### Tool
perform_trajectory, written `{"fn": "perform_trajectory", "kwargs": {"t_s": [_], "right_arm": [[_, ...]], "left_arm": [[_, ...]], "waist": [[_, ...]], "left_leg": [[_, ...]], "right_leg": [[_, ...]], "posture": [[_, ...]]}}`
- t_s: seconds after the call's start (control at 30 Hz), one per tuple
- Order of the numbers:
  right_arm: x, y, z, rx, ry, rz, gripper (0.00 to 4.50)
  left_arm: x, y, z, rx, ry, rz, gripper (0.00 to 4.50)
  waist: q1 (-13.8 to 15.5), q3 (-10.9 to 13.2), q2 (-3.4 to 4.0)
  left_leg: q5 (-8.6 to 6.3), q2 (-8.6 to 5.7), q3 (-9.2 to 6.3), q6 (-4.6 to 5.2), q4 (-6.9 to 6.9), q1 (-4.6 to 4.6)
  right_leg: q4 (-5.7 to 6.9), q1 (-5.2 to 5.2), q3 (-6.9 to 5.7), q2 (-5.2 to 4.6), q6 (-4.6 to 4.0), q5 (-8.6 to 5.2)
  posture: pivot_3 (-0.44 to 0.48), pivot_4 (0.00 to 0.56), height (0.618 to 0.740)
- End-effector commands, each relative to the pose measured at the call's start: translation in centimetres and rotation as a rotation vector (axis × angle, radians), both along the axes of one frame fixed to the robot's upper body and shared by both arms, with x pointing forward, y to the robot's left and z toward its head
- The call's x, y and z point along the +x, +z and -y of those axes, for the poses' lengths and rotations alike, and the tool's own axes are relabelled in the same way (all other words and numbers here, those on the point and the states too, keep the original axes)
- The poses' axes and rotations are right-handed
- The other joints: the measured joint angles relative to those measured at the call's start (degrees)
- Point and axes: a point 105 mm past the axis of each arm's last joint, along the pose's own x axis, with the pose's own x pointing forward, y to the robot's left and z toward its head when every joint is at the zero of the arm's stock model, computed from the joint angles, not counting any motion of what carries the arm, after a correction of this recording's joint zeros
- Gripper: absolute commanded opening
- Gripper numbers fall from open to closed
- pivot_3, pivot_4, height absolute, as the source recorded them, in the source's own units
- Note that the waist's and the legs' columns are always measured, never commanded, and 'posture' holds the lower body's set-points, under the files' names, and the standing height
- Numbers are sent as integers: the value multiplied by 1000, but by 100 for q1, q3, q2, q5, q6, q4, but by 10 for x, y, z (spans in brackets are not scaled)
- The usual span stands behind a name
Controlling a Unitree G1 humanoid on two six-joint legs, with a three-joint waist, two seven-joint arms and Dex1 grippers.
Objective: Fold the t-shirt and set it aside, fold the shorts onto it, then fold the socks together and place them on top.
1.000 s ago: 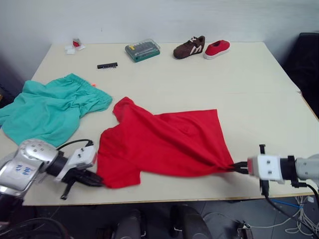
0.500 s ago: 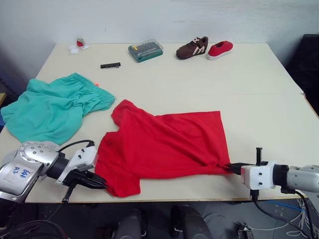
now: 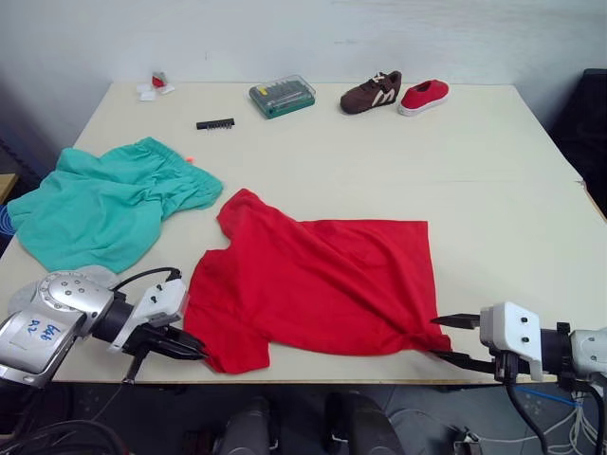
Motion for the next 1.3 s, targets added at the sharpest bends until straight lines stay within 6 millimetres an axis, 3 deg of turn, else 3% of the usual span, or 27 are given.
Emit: {"fn": "perform_trajectory", "kwargs": {"t_s": [0.03,0.3,0.43,0.6,0.83,1.0,1.13,1.3], "right_arm": [[-3,0,3,-29,-9,-37,2384],[3,-5,11,34,-119,-124,2384],[1,1,14,168,-217,-269,2384],[-4,-5,19,210,-279,-385,2384],[-7,1,4,279,-242,-418,2384],[-27,4,-7,229,-124,-442,2384],[-42,-10,-3,52,-50,-405,2384],[-24,-10,6,16,-109,-253,2384]], "left_arm": [[-2,7,2,2,-27,29,0],[-1,8,1,5,-21,37,0],[-1,8,0,8,-19,37,0],[-2,9,-1,10,-18,38,0],[-4,10,-2,16,-16,38,0],[-4,11,-3,20,-15,38,0],[-3,11,-3,19,-15,38,0],[-3,10,-3,17,-15,39,0]], "waist": [[3,0,0],[-2,0,0],[1,0,0],[-2,0,0],[-4,0,0],[4,0,0],[14,-1,-1],[-10,-2,-4]], "left_leg": [[0,0,0,0,0,0],[-1,0,0,1,-1,0],[-1,0,0,1,-1,0],[-5,0,-3,9,-2,0],[-5,0,-3,7,-4,0],[-5,-1,-3,7,-9,0],[-5,-2,-3,8,-12,-1],[-3,-3,0,4,-11,0]], "right_leg": [[0,0,0,0,0,0],[0,-1,0,0,-1,0],[0,-1,0,-2,-1,0],[0,0,0,-4,-1,-1],[0,-1,0,-5,-2,-1],[-3,-2,-1,-5,-2,-1],[-10,1,-3,-5,-1,-1],[-8,0,-2,-3,0,0]], "posture": [[0,150,740],[0,150,740],[0,150,740],[0,150,740],[0,150,740],[0,150,740],[0,150,740],[0,150,740]]}}
